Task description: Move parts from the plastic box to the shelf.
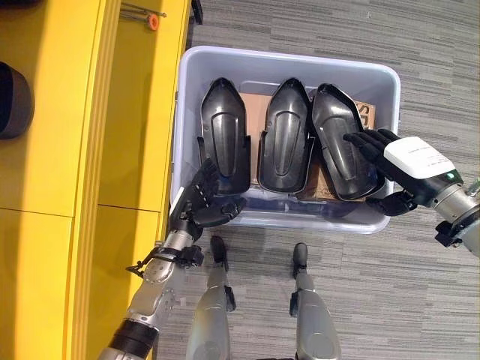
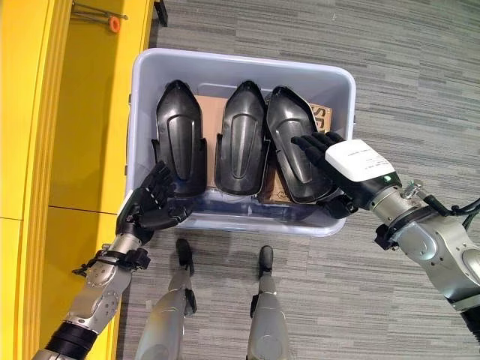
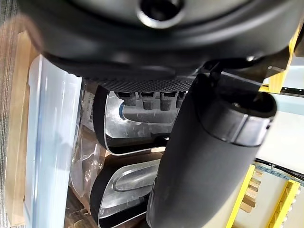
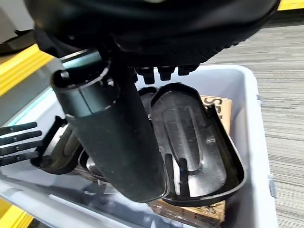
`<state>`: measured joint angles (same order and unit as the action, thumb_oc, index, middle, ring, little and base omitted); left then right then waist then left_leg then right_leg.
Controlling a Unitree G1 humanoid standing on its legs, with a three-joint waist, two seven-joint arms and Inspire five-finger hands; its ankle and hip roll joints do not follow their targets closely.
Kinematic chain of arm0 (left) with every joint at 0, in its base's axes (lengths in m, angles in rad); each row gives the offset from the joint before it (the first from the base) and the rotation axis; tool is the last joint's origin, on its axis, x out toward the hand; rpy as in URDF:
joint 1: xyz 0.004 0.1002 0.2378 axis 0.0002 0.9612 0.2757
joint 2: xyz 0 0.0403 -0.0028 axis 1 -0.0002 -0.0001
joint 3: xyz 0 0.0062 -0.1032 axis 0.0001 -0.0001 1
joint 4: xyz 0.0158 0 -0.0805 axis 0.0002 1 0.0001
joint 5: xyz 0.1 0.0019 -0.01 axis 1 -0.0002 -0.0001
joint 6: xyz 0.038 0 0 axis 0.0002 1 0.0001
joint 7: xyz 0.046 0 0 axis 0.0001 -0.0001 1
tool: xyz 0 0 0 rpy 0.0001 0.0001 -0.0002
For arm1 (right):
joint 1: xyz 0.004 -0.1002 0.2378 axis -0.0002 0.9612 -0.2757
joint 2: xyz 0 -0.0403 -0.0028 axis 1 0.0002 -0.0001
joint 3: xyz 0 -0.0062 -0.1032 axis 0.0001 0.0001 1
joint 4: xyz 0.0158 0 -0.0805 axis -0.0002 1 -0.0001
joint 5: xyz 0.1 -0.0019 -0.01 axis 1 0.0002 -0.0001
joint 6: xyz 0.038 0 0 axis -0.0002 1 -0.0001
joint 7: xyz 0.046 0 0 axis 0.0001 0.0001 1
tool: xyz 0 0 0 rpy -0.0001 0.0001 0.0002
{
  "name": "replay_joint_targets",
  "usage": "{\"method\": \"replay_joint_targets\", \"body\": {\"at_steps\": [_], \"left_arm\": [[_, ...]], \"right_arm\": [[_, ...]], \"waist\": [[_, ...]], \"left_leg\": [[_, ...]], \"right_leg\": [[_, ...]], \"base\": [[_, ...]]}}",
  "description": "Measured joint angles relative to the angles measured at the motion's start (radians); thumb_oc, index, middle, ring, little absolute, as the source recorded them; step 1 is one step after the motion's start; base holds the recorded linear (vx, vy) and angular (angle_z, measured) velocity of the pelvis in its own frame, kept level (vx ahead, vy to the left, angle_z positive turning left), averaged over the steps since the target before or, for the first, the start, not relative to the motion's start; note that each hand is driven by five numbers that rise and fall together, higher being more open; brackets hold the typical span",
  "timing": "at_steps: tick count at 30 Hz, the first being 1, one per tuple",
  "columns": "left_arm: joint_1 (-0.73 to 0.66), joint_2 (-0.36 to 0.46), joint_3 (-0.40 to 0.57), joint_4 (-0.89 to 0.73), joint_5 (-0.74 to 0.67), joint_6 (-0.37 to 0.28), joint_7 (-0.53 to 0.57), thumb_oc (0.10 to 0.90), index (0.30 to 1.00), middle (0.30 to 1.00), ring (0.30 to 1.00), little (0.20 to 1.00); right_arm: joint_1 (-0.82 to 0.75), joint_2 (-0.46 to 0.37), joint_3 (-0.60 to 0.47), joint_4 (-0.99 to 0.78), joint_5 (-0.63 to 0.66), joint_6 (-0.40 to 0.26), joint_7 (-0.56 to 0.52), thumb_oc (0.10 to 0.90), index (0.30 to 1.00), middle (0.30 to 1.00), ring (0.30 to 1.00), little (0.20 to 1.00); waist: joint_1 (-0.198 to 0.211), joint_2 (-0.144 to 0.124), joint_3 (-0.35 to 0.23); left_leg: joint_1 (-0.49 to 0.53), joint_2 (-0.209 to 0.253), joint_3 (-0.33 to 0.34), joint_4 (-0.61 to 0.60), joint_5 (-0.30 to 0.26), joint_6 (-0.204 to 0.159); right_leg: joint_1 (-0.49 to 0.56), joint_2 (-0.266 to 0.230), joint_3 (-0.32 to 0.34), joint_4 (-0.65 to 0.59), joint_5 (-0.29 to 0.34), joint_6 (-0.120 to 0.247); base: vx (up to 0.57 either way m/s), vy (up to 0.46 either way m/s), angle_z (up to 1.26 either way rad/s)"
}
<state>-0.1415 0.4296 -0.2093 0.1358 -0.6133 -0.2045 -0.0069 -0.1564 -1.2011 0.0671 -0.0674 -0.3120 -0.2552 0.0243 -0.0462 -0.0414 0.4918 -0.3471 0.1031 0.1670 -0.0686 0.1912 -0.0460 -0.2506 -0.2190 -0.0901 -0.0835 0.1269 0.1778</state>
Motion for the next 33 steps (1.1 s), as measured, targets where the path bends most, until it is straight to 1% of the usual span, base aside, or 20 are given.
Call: {"method": "replay_joint_targets", "body": {"at_steps": [2,6,14,15,21,23,27,33], "left_arm": [[-0.003,0.007,0.0,-0.004,0.0,0.0,0.0,0.9,1.0,1.0,1.0,1.0],[-0.007,0.024,-0.001,-0.024,0.0,0.0,0.001,0.9,1.0,1.0,1.0,1.0],[-0.022,0.025,0.0,-0.029,-0.001,-0.008,0.002,0.9,1.0,1.0,1.0,1.0],[-0.029,0.025,0.0,-0.029,-0.001,-0.016,0.002,0.9,1.0,1.0,1.0,1.0],[-0.042,0.025,0.001,-0.039,-0.001,-0.037,0.004,0.9,1.0,1.0,1.0,1.0],[-0.043,0.026,0.005,-0.067,-0.001,-0.041,0.005,0.9,1.0,1.0,1.0,1.0],[-0.055,0.026,0.006,-0.07,-0.001,-0.043,0.006,0.9,1.0,1.0,1.0,1.0],[-0.076,0.028,0.017,-0.079,-0.001,-0.051,0.021,0.9,1.0,1.0,1.0,1.0]], "right_arm": [[-0.026,0.011,0.0,0.004,0.0,0.001,-0.006,0.9,1.0,1.0,1.0,1.0],[-0.05,0.019,0.003,0.005,-0.001,0.003,-0.011,0.9,1.0,1.0,1.0,1.0],[-0.063,0.031,0.037,0.006,-0.002,0.012,-0.012,0.9,1.0,1.0,1.0,1.0],[-0.072,0.038,0.039,0.012,-0.002,0.012,-0.013,0.9,1.0,1.0,1.0,1.0],[-0.098,0.056,0.047,0.065,-0.002,0.024,-0.026,0.9,1.0,1.0,1.0,1.0],[-0.1,0.067,0.05,0.076,-0.003,0.034,-0.035,0.9,1.0,1.0,1.0,1.0],[-0.106,0.07,0.073,0.076,-0.008,0.034,-0.045,0.9,1.0,1.0,1.0,1.0],[-0.121,0.07,0.078,0.084,-0.041,0.035,-0.048,0.9,1.0,1.0,1.0,1.0]], "waist": [[-0.001,-0.001,0.003],[0.001,0.0,0.031],[0.003,0.001,0.033],[0.002,0.001,0.033],[0.004,0.002,0.034],[0.002,0.003,0.034],[0.001,0.004,0.034],[0.004,0.005,0.035]], "left_leg": [[-0.02,0.001,0.003,0.011,0.0,0.0],[-0.027,0.001,0.003,0.018,0.0,0.0],[-0.079,0.0,-0.005,0.056,-0.003,0.005],[-0.106,0.001,-0.009,0.073,-0.004,0.006],[-0.154,0.001,-0.012,0.101,-0.005,0.012],[-0.186,0.001,-0.012,0.111,-0.003,0.015],[-0.206,-0.001,-0.015,0.121,-0.003,0.016],[-0.246,-0.003,-0.019,0.139,-0.004,0.017]], "right_leg": [[-0.021,0.0,0.003,0.008,0.0,0.0],[-0.031,-0.001,0.006,0.021,-0.001,0.001],[-0.089,-0.003,0.01,0.076,-0.015,0.003],[-0.119,-0.004,0.012,0.101,-0.022,0.003],[-0.193,-0.008,0.026,0.182,-0.048,0.004],[-0.242,-0.013,0.03,0.226,-0.065,0.003],[-0.273,-0.017,0.032,0.267,-0.081,0.002],[-0.345,-0.021,0.048,0.352,-0.119,0.0]], "base": [[-0.03,-0.002,-0.04],[-0.04,-0.004,-0.01],[-0.03,-0.004,0.01],[0.0,0.0,0.0],[-0.01,-0.001,0.0],[0.0,0.0,0.0],[-0.01,-0.001,0.02],[0.0,-0.004,0.03]]}}
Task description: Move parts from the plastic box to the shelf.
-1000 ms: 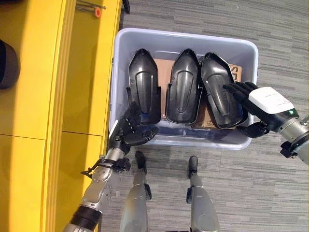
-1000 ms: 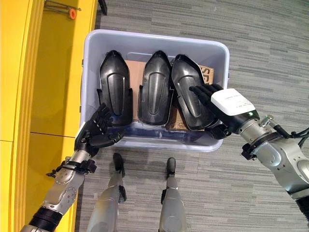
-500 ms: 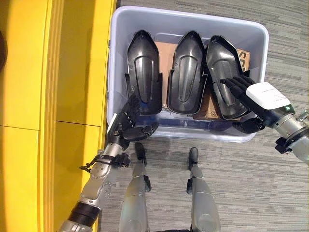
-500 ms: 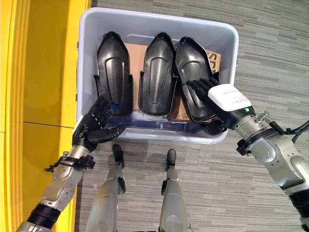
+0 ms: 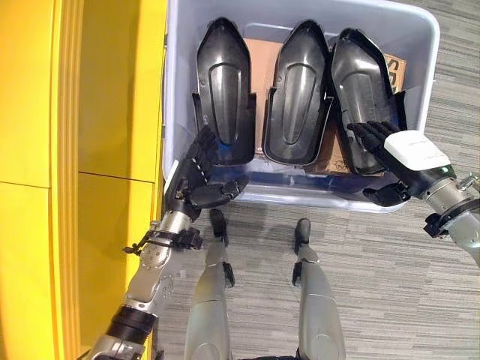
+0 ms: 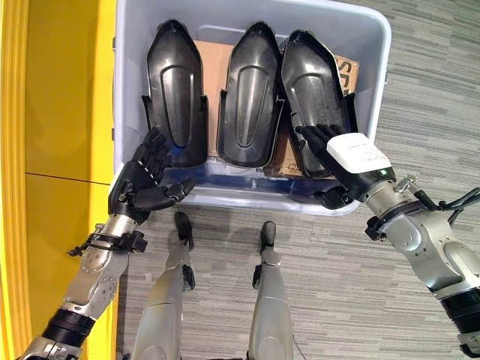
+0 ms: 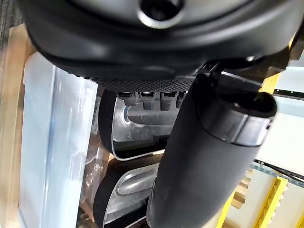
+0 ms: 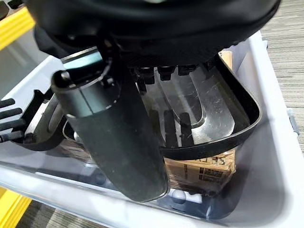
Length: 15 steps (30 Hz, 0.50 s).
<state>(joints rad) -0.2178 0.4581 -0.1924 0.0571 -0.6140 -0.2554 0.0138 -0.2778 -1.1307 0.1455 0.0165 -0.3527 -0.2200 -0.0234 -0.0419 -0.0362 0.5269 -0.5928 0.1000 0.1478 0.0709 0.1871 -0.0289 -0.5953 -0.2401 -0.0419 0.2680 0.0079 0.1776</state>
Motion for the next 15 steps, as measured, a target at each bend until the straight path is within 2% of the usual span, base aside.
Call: {"method": "replay_joint_targets", "body": {"at_steps": [10,13,15], "left_arm": [[-0.003,0.038,0.001,-0.038,-0.001,-0.015,0.0,0.9,1.0,1.0,1.0,1.0],[-0.009,0.038,0.003,-0.065,-0.001,-0.029,0.001,0.9,1.0,1.0,1.0,1.0],[-0.009,0.038,0.006,-0.073,-0.001,-0.038,0.0,0.9,1.0,1.0,1.0,1.0]], "right_arm": [[-0.041,-0.012,0.025,0.088,-0.002,0.014,-0.016,0.9,1.0,1.0,1.0,1.0],[-0.061,-0.063,0.038,0.116,-0.032,0.014,-0.034,0.9,1.0,1.0,1.0,1.0],[-0.069,-0.076,0.038,0.124,-0.04,0.015,-0.045,0.9,1.0,1.0,1.0,1.0]], "waist": [[-0.003,0.004,0.0],[0.001,0.023,0.001],[0.004,0.026,0.002]], "left_leg": [[-0.059,0.0,-0.005,0.026,0.002,-0.001],[-0.103,-0.003,-0.017,0.04,0.006,-0.003],[-0.118,-0.004,-0.018,0.044,0.009,-0.003]], "right_leg": [[-0.09,-0.005,0.008,0.093,-0.038,-0.009],[-0.143,-0.009,0.008,0.142,-0.055,-0.012],[-0.166,-0.009,0.01,0.163,-0.062,-0.016]], "base": [[0.0,-0.007,0.01],[-0.01,-0.052,0.09],[-0.01,-0.043,0.05]]}}
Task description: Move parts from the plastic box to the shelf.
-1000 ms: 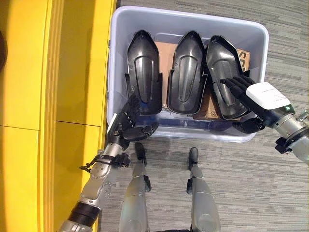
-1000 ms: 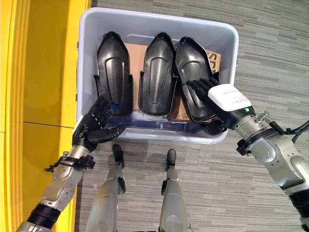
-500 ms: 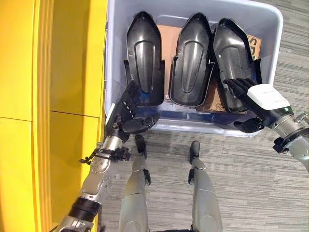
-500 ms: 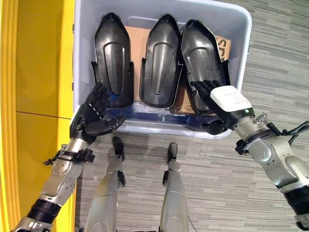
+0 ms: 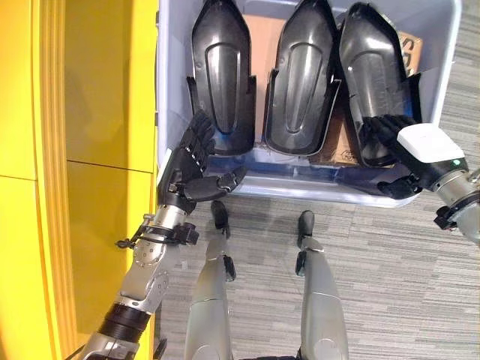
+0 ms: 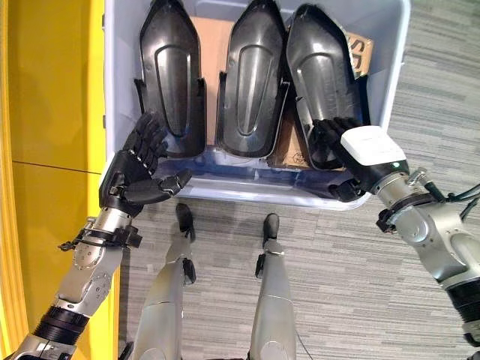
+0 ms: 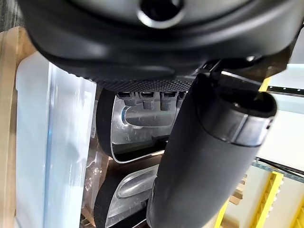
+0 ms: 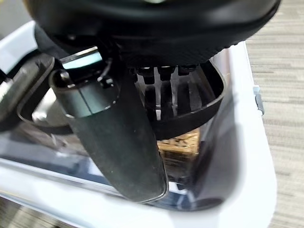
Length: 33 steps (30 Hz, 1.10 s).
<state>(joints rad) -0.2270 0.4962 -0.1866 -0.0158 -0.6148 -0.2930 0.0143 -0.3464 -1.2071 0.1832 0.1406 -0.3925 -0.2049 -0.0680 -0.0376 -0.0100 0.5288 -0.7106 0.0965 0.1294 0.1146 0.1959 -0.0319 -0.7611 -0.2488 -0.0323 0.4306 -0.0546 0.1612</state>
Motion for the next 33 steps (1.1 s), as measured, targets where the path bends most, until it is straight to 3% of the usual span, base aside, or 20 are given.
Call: {"method": "replay_joint_targets", "body": {"at_steps": [13,20,21,22,23,33], "left_arm": [[-0.004,0.041,0.025,-0.057,-0.001,-0.023,0.004,0.9,1.0,1.0,1.0,1.0],[-0.032,0.039,0.011,-0.065,-0.002,-0.035,0.019,0.9,1.0,1.0,1.0,1.0],[-0.034,0.038,0.011,-0.065,-0.002,-0.036,0.019,0.9,1.0,1.0,1.0,1.0],[-0.04,0.038,0.013,-0.066,-0.002,-0.038,0.02,0.9,1.0,1.0,1.0,1.0],[-0.048,0.038,0.016,-0.066,-0.002,-0.042,0.02,0.9,1.0,1.0,1.0,1.0],[-0.043,0.029,-0.027,-0.027,-0.001,-0.014,0.023,0.9,1.0,1.0,1.0,1.0]], "right_arm": [[-0.09,-0.023,0.009,0.038,-0.02,0.0,-0.074,0.9,1.0,1.0,1.0,1.0],[-0.164,-0.019,0.071,0.105,-0.032,0.013,-0.108,0.9,1.0,1.0,1.0,1.0],[-0.167,-0.014,0.077,0.11,-0.032,0.014,-0.112,0.843,0.92,0.92,0.92,0.92],[-0.175,-0.003,0.079,0.117,-0.031,0.015,-0.117,0.843,0.92,0.92,0.92,0.92],[-0.184,0.006,0.08,0.122,-0.032,0.016,-0.124,0.4,0.3,0.3,0.3,0.3],[-0.168,0.049,0.066,0.098,-0.025,0.032,-0.145,0.4,0.3,0.3,0.3,0.3]], "waist": [[0.004,0.008,-0.001],[0.01,0.012,-0.002],[0.009,0.012,-0.002],[0.01,0.011,-0.002],[0.011,0.012,-0.002],[0.011,0.013,-0.006]], "left_leg": [[-0.083,0.003,-0.022,0.025,0.014,-0.014],[-0.15,0.009,-0.075,0.112,-0.009,-0.011],[-0.162,0.009,-0.082,0.127,-0.013,-0.015],[-0.173,0.011,-0.085,0.139,-0.016,-0.018],[-0.183,0.015,-0.087,0.148,-0.016,-0.019],[-0.122,0.023,-0.085,0.145,-0.018,-0.021]], "right_leg": [[-0.127,0.002,0.005,0.131,-0.05,-0.027],[-0.186,0.007,-0.004,0.256,-0.115,-0.069],[-0.196,0.006,-0.005,0.27,-0.12,-0.074],[-0.208,0.006,-0.006,0.286,-0.127,-0.079],[-0.218,0.008,-0.007,0.296,-0.129,-0.081],[-0.148,0.014,-0.016,0.281,-0.122,-0.083]], "base": [[-0.01,-0.041,0.04],[0.01,-0.04,0.13],[-0.01,0.006,0.13],[0.0,0.013,0.07],[0.0,0.0,0.0],[-0.02,0.038,0.0]]}}
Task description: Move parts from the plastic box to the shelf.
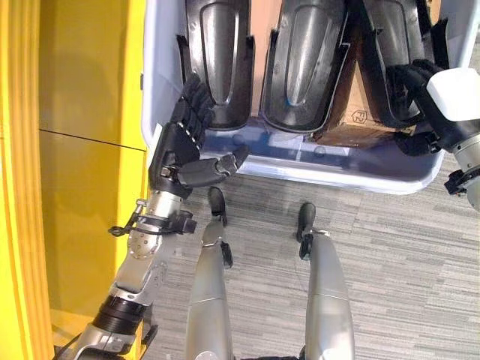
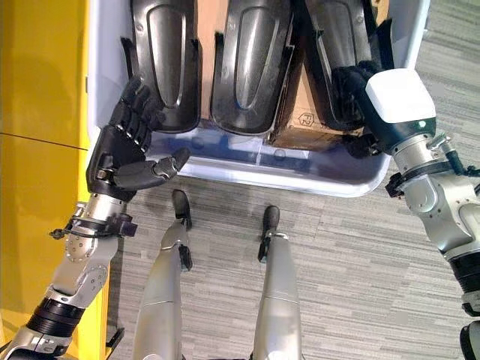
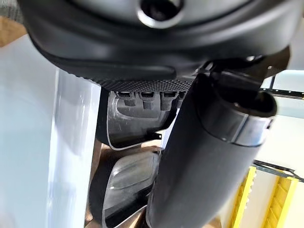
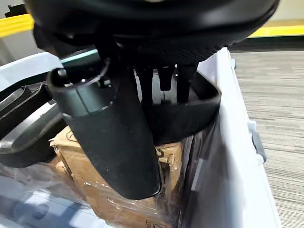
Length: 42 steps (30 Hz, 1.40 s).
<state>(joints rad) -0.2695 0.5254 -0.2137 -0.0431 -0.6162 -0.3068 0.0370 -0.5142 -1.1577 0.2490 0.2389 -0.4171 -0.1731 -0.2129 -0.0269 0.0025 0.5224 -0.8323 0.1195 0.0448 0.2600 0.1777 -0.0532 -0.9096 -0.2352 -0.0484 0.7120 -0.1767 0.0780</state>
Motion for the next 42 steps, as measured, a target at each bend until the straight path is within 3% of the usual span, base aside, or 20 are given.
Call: {"method": "replay_joint_targets", "body": {"at_steps": [7,21,25,28,42], "left_arm": [[0.085,-0.033,-0.019,0.074,0.0,0.046,-0.001,0.9,1.0,1.0,1.0,1.0],[0.222,-0.034,0.016,0.08,-0.004,0.088,-0.049,0.9,1.0,1.0,1.0,1.0],[0.256,-0.034,0.022,0.07,-0.006,0.089,-0.076,0.9,1.0,1.0,1.0,1.0],[0.256,-0.035,0.023,0.07,-0.005,0.09,-0.096,0.9,1.0,1.0,1.0,1.0],[0.347,-0.044,0.027,0.075,-0.006,0.117,-0.137,0.9,1.0,1.0,1.0,1.0]], "right_arm": [[0.204,0.153,-0.1,-0.076,0.046,0.003,0.03,0.4,0.3,0.3,0.3,0.3],[0.444,0.196,-0.174,-0.247,0.046,-0.027,0.162,0.4,0.3,0.3,0.3,0.3],[0.508,0.185,-0.231,-0.322,0.046,-0.046,0.188,0.4,0.3,0.3,0.3,0.3],[0.509,0.177,-0.262,-0.332,0.046,-0.048,0.208,0.4,0.3,0.3,0.3,0.3],[0.505,0.16,-0.318,-0.432,0.045,-0.097,0.226,0.4,0.3,0.3,0.3,0.3]], "waist": [[-0.002,-0.001,-0.002],[0.001,-0.02,-0.013],[0.0,-0.038,-0.072],[-0.002,-0.043,-0.082],[-0.01,-0.044,-0.259]], "left_leg": [[0.197,-0.001,-0.004,-0.085,0.002,0.002],[0.452,0.003,-0.018,-0.162,-0.012,0.01],[0.48,0.004,-0.012,-0.179,-0.02,0.01],[0.513,0.002,-0.013,-0.183,-0.02,0.011],[0.657,-0.005,0.033,-0.29,-0.022,0.014]], "right_leg": [[0.229,0.001,-0.041,-0.109,0.016,0.023],[0.517,0.01,-0.071,-0.237,0.028,0.041],[0.558,0.013,-0.074,-0.282,0.039,0.046],[0.616,0.014,-0.085,-0.331,0.059,0.055],[0.797,0.021,-0.081,-0.562,0.141,0.08]], "base": [[0.04,0.036,0.04],[0.06,0.016,0.02],[0.06,0.014,-0.02],[0.08,0.024,0.02],[0.07,0.01,-0.06]]}}
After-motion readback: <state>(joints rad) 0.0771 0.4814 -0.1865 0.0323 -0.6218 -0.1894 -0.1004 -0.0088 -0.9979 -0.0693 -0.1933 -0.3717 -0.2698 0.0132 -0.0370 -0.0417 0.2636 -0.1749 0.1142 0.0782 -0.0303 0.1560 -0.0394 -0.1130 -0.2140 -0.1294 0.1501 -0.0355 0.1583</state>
